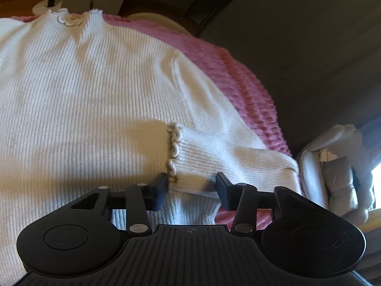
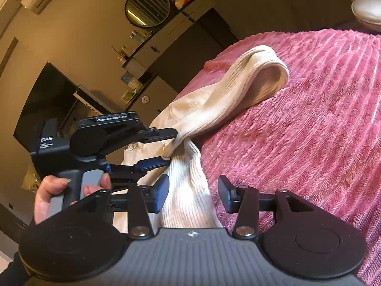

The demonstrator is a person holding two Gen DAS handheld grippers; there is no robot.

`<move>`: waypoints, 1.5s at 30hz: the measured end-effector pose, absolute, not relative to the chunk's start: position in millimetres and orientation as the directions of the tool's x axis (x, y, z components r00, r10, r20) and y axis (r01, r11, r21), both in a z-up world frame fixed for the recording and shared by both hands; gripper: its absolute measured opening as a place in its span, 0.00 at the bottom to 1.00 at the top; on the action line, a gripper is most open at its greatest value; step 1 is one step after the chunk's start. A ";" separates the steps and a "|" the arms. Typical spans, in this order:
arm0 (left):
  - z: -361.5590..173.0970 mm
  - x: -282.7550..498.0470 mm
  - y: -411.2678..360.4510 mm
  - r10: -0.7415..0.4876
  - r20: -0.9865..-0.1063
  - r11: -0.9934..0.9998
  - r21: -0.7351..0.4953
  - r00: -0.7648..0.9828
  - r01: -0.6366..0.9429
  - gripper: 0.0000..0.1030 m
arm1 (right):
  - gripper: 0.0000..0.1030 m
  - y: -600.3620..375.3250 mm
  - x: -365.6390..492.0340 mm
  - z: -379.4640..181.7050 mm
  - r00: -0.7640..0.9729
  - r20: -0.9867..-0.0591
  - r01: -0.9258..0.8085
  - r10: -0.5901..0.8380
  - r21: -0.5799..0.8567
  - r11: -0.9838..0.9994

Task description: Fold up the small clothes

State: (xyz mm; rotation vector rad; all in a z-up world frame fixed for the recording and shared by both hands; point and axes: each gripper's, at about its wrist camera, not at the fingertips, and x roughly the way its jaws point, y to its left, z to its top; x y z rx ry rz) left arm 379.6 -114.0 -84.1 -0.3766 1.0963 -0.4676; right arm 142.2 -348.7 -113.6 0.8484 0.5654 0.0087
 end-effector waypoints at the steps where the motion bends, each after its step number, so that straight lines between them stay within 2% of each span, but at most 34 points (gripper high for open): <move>1: -84.7 380.5 -114.5 -0.530 -0.757 0.846 -0.506 0.383 0.170 0.30 | 0.43 -348.8 142.4 -113.0 0.855 -0.467 0.212 0.226 0.711 0.670; 5: -74.6 377.7 -98.3 -0.562 -0.727 0.820 -0.550 0.393 0.157 0.18 | 0.43 -346.7 140.1 -108.1 0.862 -0.458 0.197 0.220 0.701 0.685; 11: -27.8 354.7 -46.4 -0.497 -0.700 0.861 -0.473 0.512 0.188 0.15 | 0.44 -344.1 141.1 -105.6 0.858 -0.453 0.179 0.241 0.704 0.687; 14: -6.1 337.4 0.9 -0.417 -0.686 0.902 -0.394 0.597 0.177 0.16 | 0.44 -341.1 141.1 -103.2 0.858 -0.448 0.165 0.252 0.705 0.690; 18: -12.6 324.9 51.8 -0.219 -0.723 0.972 -0.221 0.655 0.081 0.16 | 0.50 -334.5 143.8 -102.9 0.851 -0.444 0.144 0.279 0.708 0.691; 21: -36.8 321.3 68.6 -0.189 -0.763 0.977 -0.211 0.618 0.039 0.16 | 0.50 -326.2 147.4 -104.2 0.840 -0.455 0.133 0.296 0.701 0.701; 25: -59.3 320.4 75.4 -0.180 -0.779 0.975 -0.222 0.600 0.004 0.28 | 0.50 -321.2 149.6 -103.7 0.837 -0.443 0.118 0.322 0.721 0.683; 26: -62.7 320.7 77.5 -0.189 -0.773 0.971 -0.238 0.605 -0.001 0.37 | 0.50 -320.5 149.9 -104.9 0.836 -0.439 0.120 0.330 0.732 0.670; 28: -68.7 319.4 89.0 -0.248 -0.763 0.950 -0.311 0.598 -0.002 0.41 | 0.50 -320.1 152.2 -108.5 0.828 -0.445 0.134 0.343 0.750 0.648; 30: -75.0 324.4 96.6 -0.290 -0.768 0.926 -0.377 0.571 -0.037 0.36 | 0.50 -319.0 156.2 -110.6 0.821 -0.459 0.156 0.341 0.753 0.639; 31: -76.1 324.2 101.2 -0.305 -0.768 0.918 -0.395 0.564 -0.041 0.27 | 0.50 -317.8 159.2 -110.1 0.818 -0.465 0.163 0.338 0.751 0.640; 35: -70.3 326.0 103.5 -0.300 -0.757 0.922 -0.385 0.581 -0.025 0.17 | 0.50 -311.2 176.8 -105.7 0.816 -0.464 0.156 0.343 0.750 0.643; 45: -30.9 326.8 124.9 -0.185 -0.683 0.961 -0.277 0.707 -0.017 0.16 | 0.50 -304.2 241.5 -103.6 0.810 -0.501 0.216 0.306 0.740 0.637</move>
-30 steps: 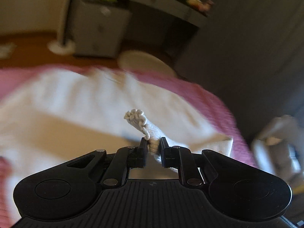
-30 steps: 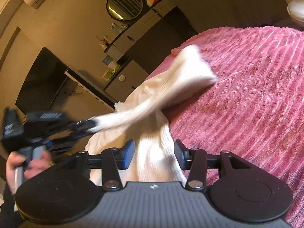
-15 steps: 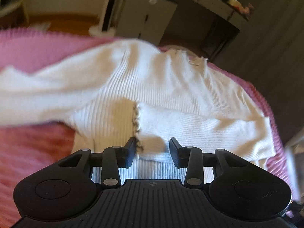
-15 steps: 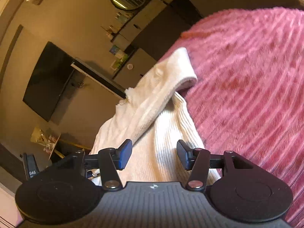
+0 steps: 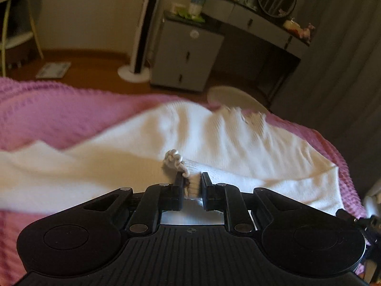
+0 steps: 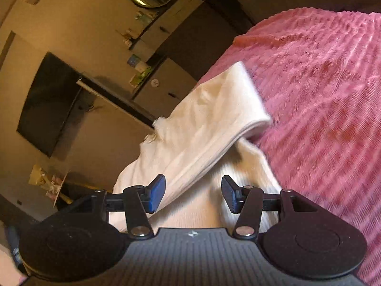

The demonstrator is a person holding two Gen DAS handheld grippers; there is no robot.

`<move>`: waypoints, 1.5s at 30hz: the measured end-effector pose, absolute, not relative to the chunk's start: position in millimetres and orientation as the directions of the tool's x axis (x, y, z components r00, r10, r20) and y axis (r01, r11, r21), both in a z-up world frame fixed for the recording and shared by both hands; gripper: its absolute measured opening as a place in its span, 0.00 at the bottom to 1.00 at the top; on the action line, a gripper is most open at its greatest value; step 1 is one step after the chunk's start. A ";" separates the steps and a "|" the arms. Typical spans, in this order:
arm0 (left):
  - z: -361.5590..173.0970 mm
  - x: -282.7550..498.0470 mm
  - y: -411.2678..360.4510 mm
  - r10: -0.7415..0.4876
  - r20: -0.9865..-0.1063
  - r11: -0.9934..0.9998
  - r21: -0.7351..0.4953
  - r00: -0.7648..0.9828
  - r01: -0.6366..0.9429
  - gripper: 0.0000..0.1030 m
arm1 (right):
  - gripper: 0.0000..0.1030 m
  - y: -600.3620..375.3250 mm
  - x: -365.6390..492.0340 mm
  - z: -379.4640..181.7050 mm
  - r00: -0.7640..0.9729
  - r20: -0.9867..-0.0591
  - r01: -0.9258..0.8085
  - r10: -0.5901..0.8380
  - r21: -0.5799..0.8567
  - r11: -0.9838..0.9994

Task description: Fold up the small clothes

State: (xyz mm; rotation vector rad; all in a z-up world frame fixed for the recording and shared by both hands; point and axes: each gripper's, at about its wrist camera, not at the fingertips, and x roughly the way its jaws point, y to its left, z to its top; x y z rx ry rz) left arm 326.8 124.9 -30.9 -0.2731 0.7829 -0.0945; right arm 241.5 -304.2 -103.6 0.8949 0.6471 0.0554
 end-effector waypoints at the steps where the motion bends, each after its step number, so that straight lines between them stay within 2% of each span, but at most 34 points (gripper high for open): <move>1: -29.2 327.2 129.8 -0.182 -0.680 0.961 -0.277 0.710 -0.019 0.17 | 0.50 -306.2 246.3 -105.7 0.810 -0.504 0.228 0.300 0.742 0.631; 6: -32.4 330.2 139.9 -0.170 -0.677 0.960 -0.277 0.716 -0.033 0.17 | 0.49 -311.8 270.1 -114.7 0.810 -0.525 0.278 0.261 0.736 0.617; 8: -35.5 331.1 141.5 -0.171 -0.678 0.959 -0.281 0.715 -0.037 0.17 | 0.39 -312.7 276.4 -116.8 0.811 -0.533 0.293 0.242 0.727 0.621; 10: -38.5 331.3 142.5 -0.180 -0.678 0.957 -0.289 0.712 -0.033 0.17 | 0.16 -312.0 281.2 -115.1 0.811 -0.543 0.291 0.216 0.696 0.657; 12: -40.1 332.0 141.9 -0.184 -0.675 0.958 -0.287 0.715 -0.025 0.17 | 0.08 -311.5 283.1 -108.2 0.826 -0.542 0.282 0.156 0.637 0.717; 20: -48.5 337.2 132.4 -0.189 -0.640 0.963 -0.268 0.745 0.015 0.20 | 0.08 -315.6 290.1 -104.5 0.824 -0.564 0.308 0.050 0.521 0.796; 24: -59.5 345.7 128.4 -0.109 -0.712 0.986 -0.167 0.693 -0.017 0.24 | 0.08 -313.3 288.9 -105.7 0.797 -0.601 0.303 0.061 0.485 0.820; 26: -60.6 340.1 131.4 -0.093 -0.717 0.989 -0.147 0.691 -0.020 0.24 | 0.11 -314.3 280.0 -100.0 0.793 -0.605 0.300 0.073 0.492 0.817; 31: -56.6 322.6 141.3 -0.136 -0.705 0.978 -0.208 0.696 -0.019 0.32 | 0.18 -298.0 252.8 -75.2 0.816 -0.578 0.280 0.007 0.406 0.870; 36: -56.7 332.6 133.4 -0.148 -0.713 0.973 -0.230 0.685 -0.029 0.33 | 0.18 -248.7 263.2 -62.2 0.823 -0.559 0.094 0.097 0.303 0.948; 40: -61.9 344.9 121.9 -0.146 -0.734 0.976 -0.216 0.663 -0.024 0.33 | 0.18 -208.9 285.9 -75.8 0.766 -0.621 -0.030 0.162 0.218 0.975; 42: -66.6 351.0 117.7 -0.114 -0.751 0.983 -0.182 0.650 -0.038 0.28 | 0.18 -194.7 294.2 -85.9 0.738 -0.658 -0.059 0.147 0.154 0.986; 45: -70.4 354.3 115.6 -0.101 -0.750 0.984 -0.170 0.654 -0.043 0.28 | 0.18 -180.9 296.4 -92.3 0.748 -0.657 -0.089 0.093 0.040 0.995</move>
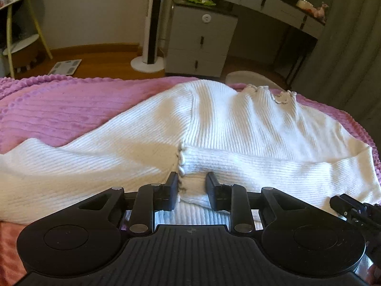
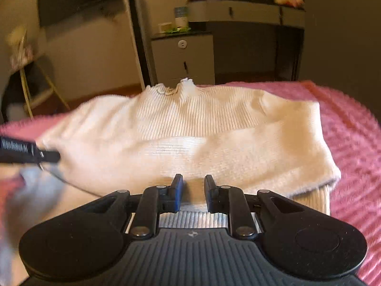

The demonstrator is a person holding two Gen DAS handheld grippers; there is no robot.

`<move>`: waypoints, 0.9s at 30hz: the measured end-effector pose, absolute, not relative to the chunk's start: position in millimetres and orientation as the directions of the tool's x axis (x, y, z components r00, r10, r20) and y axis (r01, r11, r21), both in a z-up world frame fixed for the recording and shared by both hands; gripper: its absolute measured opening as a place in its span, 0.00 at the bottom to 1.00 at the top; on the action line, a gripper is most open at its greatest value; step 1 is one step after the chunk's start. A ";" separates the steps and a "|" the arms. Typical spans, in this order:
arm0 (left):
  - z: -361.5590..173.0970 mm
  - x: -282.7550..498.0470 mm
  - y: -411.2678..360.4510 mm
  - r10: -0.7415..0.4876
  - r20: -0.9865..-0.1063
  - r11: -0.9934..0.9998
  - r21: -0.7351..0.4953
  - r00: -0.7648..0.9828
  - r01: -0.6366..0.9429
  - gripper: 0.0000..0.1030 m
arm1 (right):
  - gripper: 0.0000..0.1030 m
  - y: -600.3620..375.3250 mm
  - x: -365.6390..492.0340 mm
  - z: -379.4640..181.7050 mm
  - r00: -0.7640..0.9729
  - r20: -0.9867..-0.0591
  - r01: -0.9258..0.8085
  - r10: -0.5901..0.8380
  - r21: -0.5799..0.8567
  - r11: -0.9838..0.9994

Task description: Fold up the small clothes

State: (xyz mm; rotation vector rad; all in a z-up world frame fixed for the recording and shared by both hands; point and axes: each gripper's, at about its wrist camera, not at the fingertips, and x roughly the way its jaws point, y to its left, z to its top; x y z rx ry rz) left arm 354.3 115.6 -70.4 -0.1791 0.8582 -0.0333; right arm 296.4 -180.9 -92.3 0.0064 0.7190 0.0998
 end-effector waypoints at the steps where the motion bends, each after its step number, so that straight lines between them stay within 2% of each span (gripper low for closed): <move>1: -71.5 355.4 114.5 -0.095 -0.750 0.985 -0.164 0.655 -0.044 0.28 | 0.18 -177.4 296.7 -93.5 0.749 -0.658 -0.091 0.077 0.012 0.996; 4: -75.3 357.9 109.7 -0.075 -0.751 0.989 -0.138 0.656 -0.044 0.28 | 0.18 -177.1 304.7 -98.5 0.745 -0.666 -0.090 0.042 -0.039 0.995; 11: -73.5 351.7 98.5 -0.023 -0.750 0.996 -0.076 0.661 -0.051 0.32 | 0.21 -183.8 318.2 -99.2 0.718 -0.694 -0.039 0.060 0.046 0.998; 13: -68.9 345.2 99.8 -0.037 -0.750 0.994 -0.098 0.660 -0.057 0.33 | 0.21 -187.6 315.4 -93.7 0.715 -0.695 -0.030 0.075 0.077 0.997; 17: -70.1 331.6 104.7 -0.073 -0.742 0.988 -0.143 0.667 -0.051 0.49 | 0.25 -195.6 293.8 -86.1 0.749 -0.661 -0.015 0.052 0.061 0.998; 20: -77.1 326.8 115.8 -0.074 -0.736 0.985 -0.159 0.672 -0.066 0.51 | 0.26 -209.2 283.3 -94.1 0.739 -0.673 -0.006 0.036 0.048 0.999; 24: -71.3 313.4 131.7 -0.075 -0.723 0.980 -0.181 0.687 -0.083 0.52 | 0.26 -214.2 281.2 -96.0 0.736 -0.675 0.009 -0.040 -0.049 0.999; 25: -69.2 308.9 136.1 -0.080 -0.723 0.979 -0.188 0.686 -0.083 0.55 | 0.26 -214.5 283.2 -94.6 0.733 -0.679 0.018 -0.050 -0.055 0.998; 26: -66.2 303.7 140.4 -0.078 -0.723 0.978 -0.189 0.686 -0.088 0.71 | 0.26 -213.6 283.8 -92.9 0.728 -0.683 0.031 -0.062 -0.058 0.998; 27: -62.5 298.5 144.8 -0.050 -0.722 0.979 -0.173 0.690 -0.110 0.82 | 0.26 -211.6 283.9 -90.9 0.729 -0.681 0.040 -0.072 -0.063 0.997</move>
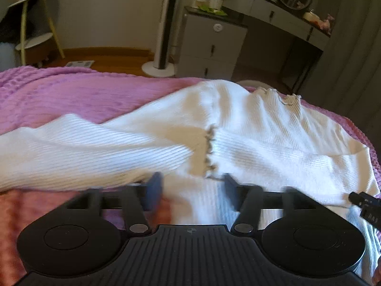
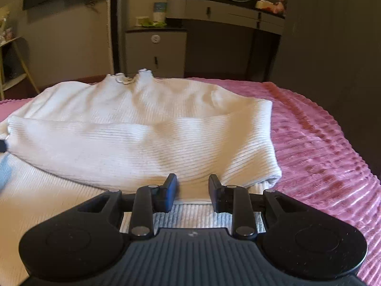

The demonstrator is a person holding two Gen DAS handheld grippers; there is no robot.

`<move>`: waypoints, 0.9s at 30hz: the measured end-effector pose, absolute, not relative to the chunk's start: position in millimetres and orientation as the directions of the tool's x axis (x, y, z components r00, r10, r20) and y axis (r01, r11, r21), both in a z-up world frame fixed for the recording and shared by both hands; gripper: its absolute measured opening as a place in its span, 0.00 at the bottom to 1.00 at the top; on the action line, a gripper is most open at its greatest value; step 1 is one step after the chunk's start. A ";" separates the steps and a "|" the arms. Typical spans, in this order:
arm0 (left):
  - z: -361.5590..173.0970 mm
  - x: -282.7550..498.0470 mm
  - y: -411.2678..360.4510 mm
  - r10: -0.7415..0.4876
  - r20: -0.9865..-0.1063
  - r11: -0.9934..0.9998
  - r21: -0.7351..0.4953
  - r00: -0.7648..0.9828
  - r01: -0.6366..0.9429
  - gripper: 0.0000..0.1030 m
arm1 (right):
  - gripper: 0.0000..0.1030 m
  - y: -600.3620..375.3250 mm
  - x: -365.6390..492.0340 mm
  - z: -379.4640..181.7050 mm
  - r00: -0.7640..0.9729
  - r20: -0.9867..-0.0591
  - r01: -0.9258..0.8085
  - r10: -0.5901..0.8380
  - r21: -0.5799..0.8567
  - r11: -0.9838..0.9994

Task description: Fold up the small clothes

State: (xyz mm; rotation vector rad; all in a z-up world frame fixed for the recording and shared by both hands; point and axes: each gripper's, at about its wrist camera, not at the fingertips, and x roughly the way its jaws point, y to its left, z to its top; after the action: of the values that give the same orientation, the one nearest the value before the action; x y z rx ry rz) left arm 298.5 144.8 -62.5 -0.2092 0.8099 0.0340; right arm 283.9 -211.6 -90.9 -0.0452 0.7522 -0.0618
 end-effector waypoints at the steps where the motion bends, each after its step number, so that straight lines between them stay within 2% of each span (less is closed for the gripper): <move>1: -58.2 292.0 147.9 -0.001 -0.708 0.979 -0.144 0.707 -0.143 0.92 | 0.27 -209.3 280.9 -88.7 0.733 -0.675 0.044 -0.083 -0.075 0.996; 3: -49.8 276.3 159.0 0.045 -0.667 0.983 -0.103 0.743 -0.152 0.92 | 0.32 -203.8 274.1 -85.7 0.742 -0.663 0.043 -0.101 -0.103 0.994; 6: -40.9 258.5 180.1 0.093 -0.641 0.980 -0.078 0.762 -0.186 0.92 | 0.42 -203.8 261.2 -84.2 0.741 -0.667 0.046 -0.078 -0.066 0.997; 10: -36.8 247.1 206.5 0.160 -0.650 0.960 -0.071 0.743 -0.269 0.92 | 0.44 -207.5 237.2 -85.5 0.740 -0.672 0.052 -0.033 0.009 0.999; 14: -35.0 243.3 216.9 0.164 -0.667 0.953 -0.083 0.727 -0.291 0.92 | 0.45 -203.7 226.3 -85.6 0.735 -0.678 0.038 -0.025 0.005 0.999; 16: -36.1 238.4 223.2 0.152 -0.676 0.949 -0.104 0.721 -0.297 0.92 | 0.50 -202.3 221.9 -84.0 0.736 -0.677 0.030 -0.016 0.009 1.000; 20: -35.2 226.1 230.1 0.193 -0.684 0.935 -0.089 0.704 -0.343 0.92 | 0.53 -201.8 215.1 -81.4 0.729 -0.684 0.019 -0.006 0.011 1.000; 23: -32.1 211.1 238.1 0.329 -0.673 0.901 0.014 0.663 -0.433 0.92 | 0.53 -201.0 201.4 -81.3 0.730 -0.684 0.006 0.002 0.010 1.000; 27: -27.1 205.6 250.2 0.517 -0.601 0.828 0.170 0.609 -0.535 0.93 | 0.56 -197.4 180.6 -83.3 0.733 -0.680 -0.010 0.019 0.017 1.000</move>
State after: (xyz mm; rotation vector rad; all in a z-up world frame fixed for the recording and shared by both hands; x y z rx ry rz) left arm 205.6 250.2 -27.1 -0.0275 0.6850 0.6077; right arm 180.6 -197.4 -83.3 0.0128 0.7480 0.0162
